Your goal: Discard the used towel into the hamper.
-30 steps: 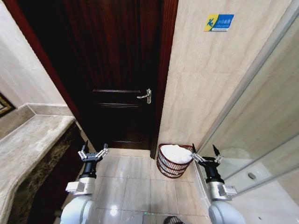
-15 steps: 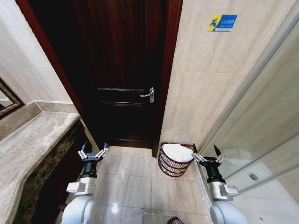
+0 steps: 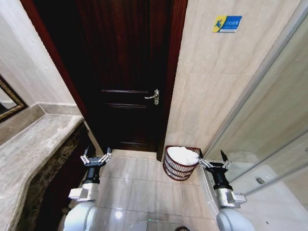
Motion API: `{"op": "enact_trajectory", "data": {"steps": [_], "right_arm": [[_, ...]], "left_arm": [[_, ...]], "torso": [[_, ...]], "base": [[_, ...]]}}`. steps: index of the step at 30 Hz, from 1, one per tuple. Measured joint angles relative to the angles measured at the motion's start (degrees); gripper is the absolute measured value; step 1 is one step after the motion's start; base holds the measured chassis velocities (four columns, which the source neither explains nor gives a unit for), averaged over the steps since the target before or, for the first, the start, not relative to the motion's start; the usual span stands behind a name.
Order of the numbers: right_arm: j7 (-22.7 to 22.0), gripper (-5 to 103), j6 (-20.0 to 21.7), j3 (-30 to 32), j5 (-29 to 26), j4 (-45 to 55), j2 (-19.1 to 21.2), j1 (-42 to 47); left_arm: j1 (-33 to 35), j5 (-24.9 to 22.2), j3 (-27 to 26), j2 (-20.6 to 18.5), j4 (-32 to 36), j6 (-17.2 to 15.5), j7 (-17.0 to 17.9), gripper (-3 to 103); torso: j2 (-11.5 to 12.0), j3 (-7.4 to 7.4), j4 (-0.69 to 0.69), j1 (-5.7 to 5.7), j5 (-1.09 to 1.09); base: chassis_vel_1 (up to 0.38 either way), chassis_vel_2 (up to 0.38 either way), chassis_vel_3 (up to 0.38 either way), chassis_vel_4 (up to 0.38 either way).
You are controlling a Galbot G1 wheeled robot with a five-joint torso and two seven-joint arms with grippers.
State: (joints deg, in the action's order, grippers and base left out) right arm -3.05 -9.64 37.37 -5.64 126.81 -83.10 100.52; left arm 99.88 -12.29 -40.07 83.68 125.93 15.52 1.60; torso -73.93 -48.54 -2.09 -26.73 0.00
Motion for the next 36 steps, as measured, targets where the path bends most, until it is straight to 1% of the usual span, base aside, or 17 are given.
{"op": "enact_trajectory", "data": {"steps": [17,36], "right_arm": [[-0.01,100,-0.31,0.01,0.63,-0.21,-0.26,0.13],[-0.01,100,-0.64,-0.02,0.91,-0.14,-0.52,0.51]], "left_arm": [[-0.05,0.06,0.05,-0.31,-0.1,0.4,-0.04,100],[0.32,0.34,-0.15,-0.5,-0.09,1.02,-0.09,100]], "torso": [[0.0,0.0,0.0,0.0,0.0],[0.0,0.0,0.0,0.0,0.0]], "base": [[0.007,-0.008,-0.007,0.011],[0.046,-0.054,-0.044,0.046]]}}
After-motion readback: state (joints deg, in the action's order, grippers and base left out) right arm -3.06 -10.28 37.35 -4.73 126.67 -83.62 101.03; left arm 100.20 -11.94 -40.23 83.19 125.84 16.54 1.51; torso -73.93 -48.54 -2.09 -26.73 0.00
